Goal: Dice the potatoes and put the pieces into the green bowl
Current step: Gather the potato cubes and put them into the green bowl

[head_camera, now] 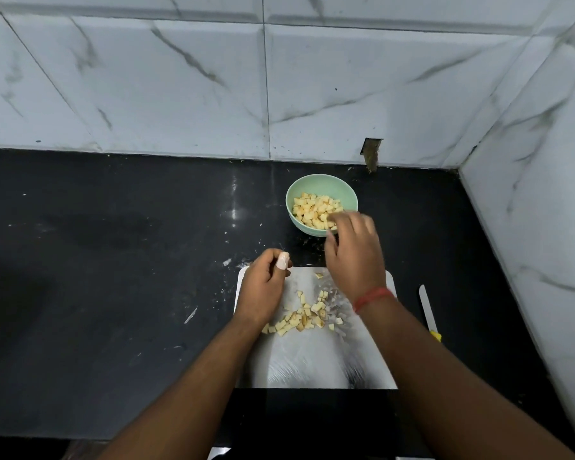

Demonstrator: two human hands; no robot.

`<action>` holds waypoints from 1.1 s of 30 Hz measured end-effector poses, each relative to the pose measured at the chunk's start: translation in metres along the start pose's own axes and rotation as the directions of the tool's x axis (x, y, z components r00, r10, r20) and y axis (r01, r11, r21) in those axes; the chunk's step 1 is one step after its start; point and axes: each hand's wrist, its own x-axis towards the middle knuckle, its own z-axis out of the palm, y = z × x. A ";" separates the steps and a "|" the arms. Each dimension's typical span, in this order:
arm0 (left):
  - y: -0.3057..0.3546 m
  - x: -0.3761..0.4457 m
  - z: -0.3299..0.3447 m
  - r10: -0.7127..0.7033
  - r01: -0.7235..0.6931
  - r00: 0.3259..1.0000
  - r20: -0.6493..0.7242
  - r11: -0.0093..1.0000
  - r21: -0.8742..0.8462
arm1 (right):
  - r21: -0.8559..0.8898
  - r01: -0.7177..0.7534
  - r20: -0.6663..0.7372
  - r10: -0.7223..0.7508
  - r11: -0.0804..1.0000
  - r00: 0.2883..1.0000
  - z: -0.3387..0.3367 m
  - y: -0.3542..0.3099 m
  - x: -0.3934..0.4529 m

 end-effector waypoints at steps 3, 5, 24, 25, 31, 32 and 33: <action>0.007 0.001 0.004 0.023 -0.024 0.999 0.034 1.000 0.017 | -0.060 -0.001 0.173 0.011 0.998 0.985 0.004 0.006 0.034; 0.008 0.001 0.004 0.037 -0.038 0.998 0.042 0.999 0.024 | -0.075 -0.030 0.268 0.049 0.997 0.962 0.008 0.013 0.041; -0.037 -0.022 -0.018 0.281 -0.361 0.930 0.236 0.820 0.445 | 0.140 0.040 0.319 -0.083 0.989 0.944 -0.006 0.020 -0.061; -0.042 -0.024 -0.021 0.295 -0.391 0.919 0.262 0.769 0.506 | 0.115 0.017 0.390 -0.061 0.993 0.919 -0.008 0.024 -0.069; -0.057 -0.037 -0.036 0.302 -0.451 0.892 0.336 0.646 0.616 | -0.012 -0.060 0.665 0.053 0.998 0.745 -0.016 0.022 -0.089; -0.059 -0.037 -0.037 0.290 -0.447 0.894 0.342 0.645 0.620 | -0.012 -0.073 0.684 0.061 0.997 0.727 -0.013 0.019 -0.090; -0.060 -0.037 -0.038 0.277 -0.444 0.895 0.351 0.642 0.625 | -0.006 -0.079 0.695 0.061 0.997 0.716 -0.011 0.016 -0.091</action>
